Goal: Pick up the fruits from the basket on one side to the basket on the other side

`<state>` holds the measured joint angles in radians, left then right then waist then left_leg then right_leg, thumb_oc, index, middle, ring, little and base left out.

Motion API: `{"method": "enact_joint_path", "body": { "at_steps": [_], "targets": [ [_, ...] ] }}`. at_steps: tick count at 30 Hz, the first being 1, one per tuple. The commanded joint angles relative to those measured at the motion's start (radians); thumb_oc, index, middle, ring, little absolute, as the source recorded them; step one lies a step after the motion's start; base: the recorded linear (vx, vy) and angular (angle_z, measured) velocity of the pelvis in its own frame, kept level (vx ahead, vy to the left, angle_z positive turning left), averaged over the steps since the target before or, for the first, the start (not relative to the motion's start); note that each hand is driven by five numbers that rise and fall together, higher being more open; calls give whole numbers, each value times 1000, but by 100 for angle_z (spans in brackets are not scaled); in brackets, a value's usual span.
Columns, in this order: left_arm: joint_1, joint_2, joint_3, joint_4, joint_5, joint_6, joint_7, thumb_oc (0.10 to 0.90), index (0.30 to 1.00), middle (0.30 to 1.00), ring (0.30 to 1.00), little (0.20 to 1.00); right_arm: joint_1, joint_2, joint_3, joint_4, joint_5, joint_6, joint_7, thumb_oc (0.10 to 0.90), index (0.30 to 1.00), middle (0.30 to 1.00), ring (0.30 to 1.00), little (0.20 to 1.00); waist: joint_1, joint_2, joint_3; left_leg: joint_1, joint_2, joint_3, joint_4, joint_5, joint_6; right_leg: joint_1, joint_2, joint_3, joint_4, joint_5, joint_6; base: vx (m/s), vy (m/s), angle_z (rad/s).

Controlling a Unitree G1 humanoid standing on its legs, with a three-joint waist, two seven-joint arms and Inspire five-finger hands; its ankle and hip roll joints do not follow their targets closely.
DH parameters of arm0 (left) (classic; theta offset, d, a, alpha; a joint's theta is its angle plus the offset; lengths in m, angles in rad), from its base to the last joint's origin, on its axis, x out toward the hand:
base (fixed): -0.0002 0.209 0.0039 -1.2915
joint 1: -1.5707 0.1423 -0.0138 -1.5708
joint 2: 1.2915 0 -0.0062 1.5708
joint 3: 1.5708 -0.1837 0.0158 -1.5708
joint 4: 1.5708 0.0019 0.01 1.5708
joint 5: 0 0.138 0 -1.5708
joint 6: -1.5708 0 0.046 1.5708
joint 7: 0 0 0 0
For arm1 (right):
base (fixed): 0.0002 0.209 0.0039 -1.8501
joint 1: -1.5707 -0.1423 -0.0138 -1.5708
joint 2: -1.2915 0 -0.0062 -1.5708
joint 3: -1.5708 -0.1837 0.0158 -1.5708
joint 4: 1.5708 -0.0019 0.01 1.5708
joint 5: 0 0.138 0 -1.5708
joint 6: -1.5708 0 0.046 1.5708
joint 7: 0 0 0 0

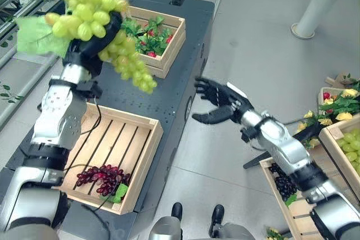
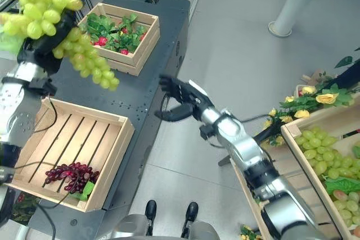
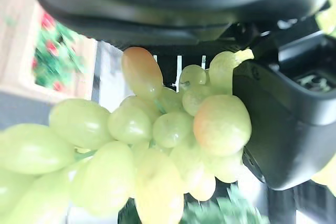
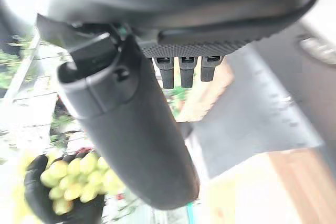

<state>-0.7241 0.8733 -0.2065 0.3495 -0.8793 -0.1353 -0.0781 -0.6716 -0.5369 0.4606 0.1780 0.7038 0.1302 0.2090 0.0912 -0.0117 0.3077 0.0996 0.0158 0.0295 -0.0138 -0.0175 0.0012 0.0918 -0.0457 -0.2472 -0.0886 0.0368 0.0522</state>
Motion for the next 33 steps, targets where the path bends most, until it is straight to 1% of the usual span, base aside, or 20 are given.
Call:
{"method": "enact_joint_path", "body": {
  "at_steps": [1, 2, 3, 4, 6, 8, 13, 14, 18, 21, 23, 26, 30, 33],
  "targets": [
    [-192, -19, -42, 79, -25, -99, -15, 400, 300, 300, 300, 300, -109, 70, 47, 9, 210, 28, 29, 800, 900, 900, 900, 900, 4, 15, -223, -24, -82, -57, -70, 8, 3, 12, 4, 9, 1, -30, -6, 25, -87, -7],
    [-205, -24, -54, 86, -20, -97, -19, 400, 300, 300, 300, 300, -124, 76, 51, 18, 228, 39, 31, 800, 900, 900, 900, 900, 3, 15, -227, -25, -81, -57, -71, 9, 3, 11, 5, 10, 1, -30, -6, 29, -79, -8],
    [-251, -35, -95, 112, -5, -88, -29, 400, 300, 300, 300, 300, -164, 88, 58, 40, 278, 63, 20, 800, 900, 900, 900, 900, 2, 14, -238, -28, -81, -57, -73, 11, 1, 10, 6, 9, 1, -29, -6, 22, -61, -9],
    [-254, -35, -96, 114, -5, -89, -29, 400, 300, 300, 300, 300, -166, 88, 58, 40, 279, 64, 20, 800, 900, 900, 900, 900, 2, 13, -238, -28, -81, -57, -73, 11, 1, 9, 6, 9, 1, -29, -6, 32, -82, -10],
    [-324, -56, -159, 168, 1, -83, -47, 400, 300, 300, 300, 300, -233, 95, 69, 85, 361, 92, -2, 800, 900, 900, 900, 900, -1, 11, -255, -34, -80, -61, -73, 13, 0, 8, 10, 9, 1, -29, -6, 39, -82, -3],
    [-386, -76, -215, 208, 0, -73, -69, 400, 300, 300, 300, 300, -286, 106, 74, 143, 410, 113, -16, 800, 900, 900, 900, 900, -6, 7, -270, -33, -79, -60, -73, 11, -1, 7, 13, 12, 1, -29, -6, 57, -86, 0],
    [-444, -104, -264, 248, -21, -61, -85, 400, 300, 300, 300, 300, -345, 117, 91, 209, 451, 128, -33, 800, 900, 900, 900, 900, -14, 6, -284, -24, -74, -41, -73, 8, -2, 11, 14, 16, 1, -31, -9, 52, -45, -2],
    [-461, -119, -280, 260, -22, -58, -88, 400, 300, 300, 300, 300, -363, 121, 95, 229, 465, 134, -39, 800, 900, 900, 900, 900, -18, 7, -289, -21, -72, -35, -73, 7, -3, 13, 15, 18, 1, -32, -10, 38, -31, -4],
    [-494, -151, -315, 283, -5, -58, -85, 400, 300, 300, 300, 300, -404, 140, 100, 270, 502, 144, -49, 800, 900, 900, 900, 900, -24, 8, -297, -14, -71, -32, -73, 3, -2, 17, 18, 24, 1, -35, -12, 43, -37, -3],
    [-518, -174, -339, 302, -4, -56, -92, 400, 300, 300, 300, 300, -437, 151, 114, 288, 517, 139, -77, 800, 900, 900, 900, 900, -26, 8, -302, -11, -72, -31, -73, 2, -2, 19, 19, 27, 1, -37, -14, 13, -14, -1],
    [-529, -185, -357, 315, -3, -54, -99, 400, 300, 300, 300, 300, -461, 157, 119, 298, 508, 124, -118, 800, 900, 900, 900, 900, -28, 9, -305, -9, -71, -29, -73, -1, -2, 21, 19, 28, 1, -39, -14, 0, 0, 0],
    [-532, -191, -370, 324, -2, -48, -112, 400, 300, 300, 300, 300, -479, 158, 119, 306, 519, 116, -154, 800, 900, 900, 900, 900, -30, 11, -307, -8, -71, -28, -73, -1, -2, 21, 20, 30, 1, -40, -14, 0, 0, 0],
    [-530, -195, -394, 332, 17, -23, -174, 400, 300, 300, 300, 300, -505, 161, 117, 330, 513, 108, -185, 800, 900, 900, 900, 900, -33, 15, -310, -7, -70, -22, -73, -4, -2, 20, 21, 33, 1, -41, -14, 0, 0, 0],
    [-523, -199, -406, 334, 19, -11, -200, 400, 300, 300, 300, 300, -518, 159, 120, 346, 514, 102, -195, 800, 900, 900, 900, 900, -34, 16, -313, -5, -70, -20, -73, -5, -1, 21, 21, 35, 1, -41, -13, 0, 0, 0]
  ]
}}
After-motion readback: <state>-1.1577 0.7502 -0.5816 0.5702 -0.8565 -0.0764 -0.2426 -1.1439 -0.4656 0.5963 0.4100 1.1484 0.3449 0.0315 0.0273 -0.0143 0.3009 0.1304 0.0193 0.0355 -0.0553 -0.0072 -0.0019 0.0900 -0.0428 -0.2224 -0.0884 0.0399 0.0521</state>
